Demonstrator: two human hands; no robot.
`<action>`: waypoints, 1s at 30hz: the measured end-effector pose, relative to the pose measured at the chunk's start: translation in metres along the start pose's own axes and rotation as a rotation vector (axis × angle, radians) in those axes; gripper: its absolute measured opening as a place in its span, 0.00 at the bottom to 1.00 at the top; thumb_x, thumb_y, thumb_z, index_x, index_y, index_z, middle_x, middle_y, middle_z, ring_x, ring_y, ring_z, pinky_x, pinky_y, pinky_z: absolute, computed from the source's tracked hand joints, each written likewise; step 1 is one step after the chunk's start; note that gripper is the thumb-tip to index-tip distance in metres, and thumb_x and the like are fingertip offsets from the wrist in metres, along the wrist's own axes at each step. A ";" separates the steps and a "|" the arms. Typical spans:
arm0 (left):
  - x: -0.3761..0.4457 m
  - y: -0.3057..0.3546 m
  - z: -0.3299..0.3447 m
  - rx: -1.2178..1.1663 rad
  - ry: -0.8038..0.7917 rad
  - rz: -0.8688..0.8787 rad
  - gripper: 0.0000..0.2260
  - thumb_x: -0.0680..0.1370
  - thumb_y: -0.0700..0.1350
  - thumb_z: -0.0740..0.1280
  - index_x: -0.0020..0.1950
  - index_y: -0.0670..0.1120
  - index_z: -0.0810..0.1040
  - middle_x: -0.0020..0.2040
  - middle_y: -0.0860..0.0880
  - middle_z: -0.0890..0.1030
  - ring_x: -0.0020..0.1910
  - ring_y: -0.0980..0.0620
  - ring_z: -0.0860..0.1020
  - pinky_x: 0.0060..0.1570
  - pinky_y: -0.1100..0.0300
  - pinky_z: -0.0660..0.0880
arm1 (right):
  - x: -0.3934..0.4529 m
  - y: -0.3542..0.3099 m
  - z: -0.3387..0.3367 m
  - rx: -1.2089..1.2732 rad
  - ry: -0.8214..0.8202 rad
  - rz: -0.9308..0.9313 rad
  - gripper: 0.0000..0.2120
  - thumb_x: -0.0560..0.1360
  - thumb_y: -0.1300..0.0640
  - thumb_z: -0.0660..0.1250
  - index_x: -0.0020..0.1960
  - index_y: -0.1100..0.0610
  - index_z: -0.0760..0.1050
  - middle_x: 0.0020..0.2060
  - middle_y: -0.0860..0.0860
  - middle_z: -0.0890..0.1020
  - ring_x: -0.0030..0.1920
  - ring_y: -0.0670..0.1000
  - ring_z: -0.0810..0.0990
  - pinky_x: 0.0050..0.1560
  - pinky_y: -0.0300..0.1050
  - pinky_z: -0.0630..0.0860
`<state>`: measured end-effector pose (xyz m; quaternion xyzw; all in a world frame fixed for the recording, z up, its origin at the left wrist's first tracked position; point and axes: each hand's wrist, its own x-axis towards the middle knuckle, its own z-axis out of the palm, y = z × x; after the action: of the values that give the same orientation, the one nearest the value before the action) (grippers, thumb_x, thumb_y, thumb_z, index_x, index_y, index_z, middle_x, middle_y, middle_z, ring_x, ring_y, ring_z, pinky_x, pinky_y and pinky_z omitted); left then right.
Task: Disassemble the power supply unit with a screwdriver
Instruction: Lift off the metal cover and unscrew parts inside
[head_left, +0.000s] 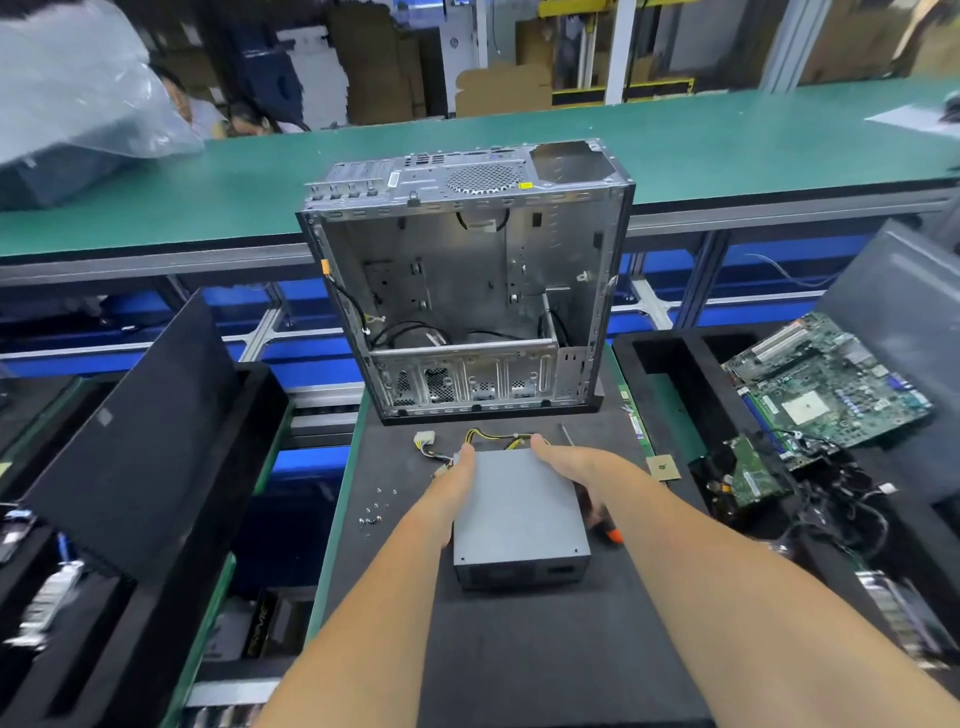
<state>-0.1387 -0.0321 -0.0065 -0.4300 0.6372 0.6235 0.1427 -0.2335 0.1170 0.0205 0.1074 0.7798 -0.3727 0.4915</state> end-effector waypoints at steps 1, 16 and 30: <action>0.001 0.000 0.000 -0.014 0.000 -0.003 0.33 0.78 0.68 0.50 0.76 0.49 0.59 0.74 0.49 0.63 0.73 0.49 0.62 0.72 0.49 0.59 | 0.000 0.000 0.000 0.004 0.000 0.003 0.41 0.74 0.26 0.54 0.73 0.56 0.66 0.66 0.58 0.75 0.65 0.60 0.76 0.68 0.59 0.69; 0.006 0.009 -0.001 -0.121 0.086 -0.063 0.34 0.78 0.66 0.50 0.77 0.47 0.57 0.75 0.45 0.63 0.72 0.42 0.64 0.71 0.44 0.61 | 0.003 -0.008 -0.007 0.036 -0.039 -0.044 0.44 0.70 0.24 0.57 0.72 0.57 0.64 0.62 0.58 0.76 0.60 0.61 0.77 0.64 0.61 0.72; 0.000 0.011 -0.008 -0.233 0.031 -0.013 0.36 0.74 0.70 0.54 0.73 0.46 0.65 0.71 0.45 0.68 0.68 0.42 0.69 0.69 0.45 0.64 | 0.010 -0.003 0.005 0.310 0.065 -0.116 0.42 0.76 0.27 0.48 0.79 0.55 0.56 0.75 0.57 0.66 0.72 0.59 0.67 0.73 0.55 0.63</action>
<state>-0.1437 -0.0405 0.0022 -0.4574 0.5598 0.6855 0.0862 -0.2370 0.1093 0.0125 0.1485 0.7333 -0.5126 0.4212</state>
